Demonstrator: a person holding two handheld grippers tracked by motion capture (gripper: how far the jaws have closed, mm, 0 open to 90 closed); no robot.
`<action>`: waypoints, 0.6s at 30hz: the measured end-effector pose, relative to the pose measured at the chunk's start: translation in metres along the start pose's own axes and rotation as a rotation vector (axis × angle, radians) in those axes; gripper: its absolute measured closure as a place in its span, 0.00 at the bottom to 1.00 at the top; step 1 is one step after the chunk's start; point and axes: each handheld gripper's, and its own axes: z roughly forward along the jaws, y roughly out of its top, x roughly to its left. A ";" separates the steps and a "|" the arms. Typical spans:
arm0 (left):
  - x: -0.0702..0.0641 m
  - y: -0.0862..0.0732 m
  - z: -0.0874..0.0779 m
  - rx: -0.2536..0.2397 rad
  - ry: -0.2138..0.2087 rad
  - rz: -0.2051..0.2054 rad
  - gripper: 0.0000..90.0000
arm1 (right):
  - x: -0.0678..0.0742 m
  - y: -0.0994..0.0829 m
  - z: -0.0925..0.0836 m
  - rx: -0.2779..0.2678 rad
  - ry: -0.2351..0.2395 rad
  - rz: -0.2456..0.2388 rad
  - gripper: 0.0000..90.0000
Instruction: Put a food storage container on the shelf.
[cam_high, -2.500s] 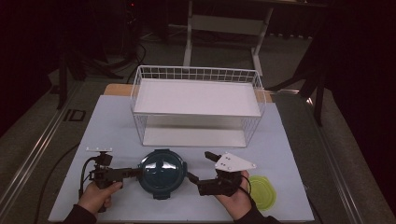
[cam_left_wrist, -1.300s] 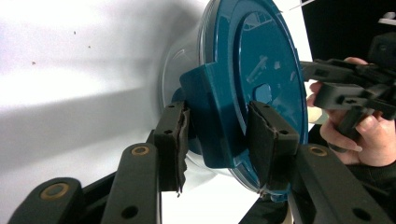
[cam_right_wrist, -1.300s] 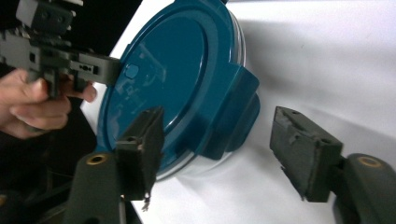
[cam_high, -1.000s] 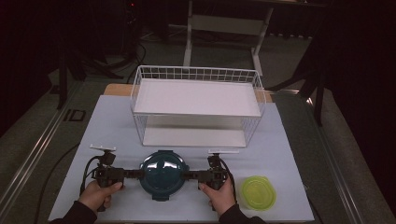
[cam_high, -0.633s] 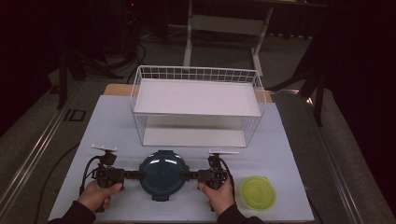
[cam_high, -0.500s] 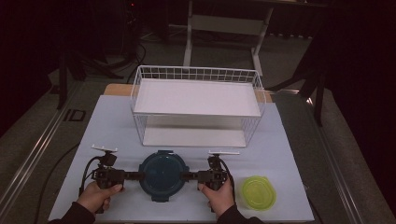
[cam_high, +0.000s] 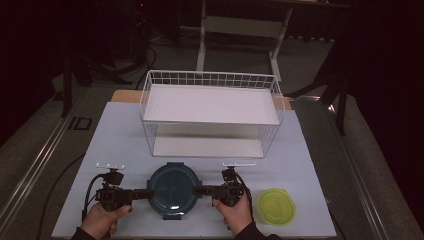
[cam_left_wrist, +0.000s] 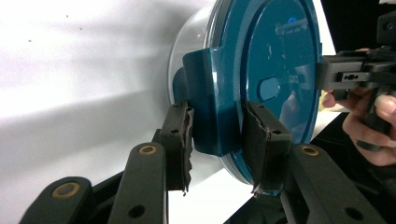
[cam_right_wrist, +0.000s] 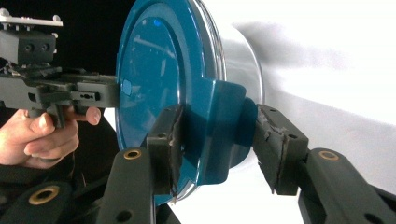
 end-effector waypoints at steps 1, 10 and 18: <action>0.000 0.000 0.000 0.000 0.000 0.000 0.71 | 0.000 0.000 0.000 0.000 0.000 0.000 0.59; -0.011 -0.004 0.000 -0.010 0.044 0.015 0.74 | 0.008 0.000 -0.007 -0.005 -0.017 -0.054 0.62; -0.021 0.005 0.001 -0.035 0.018 0.030 0.74 | 0.012 0.007 -0.021 -0.035 -0.040 -0.086 0.62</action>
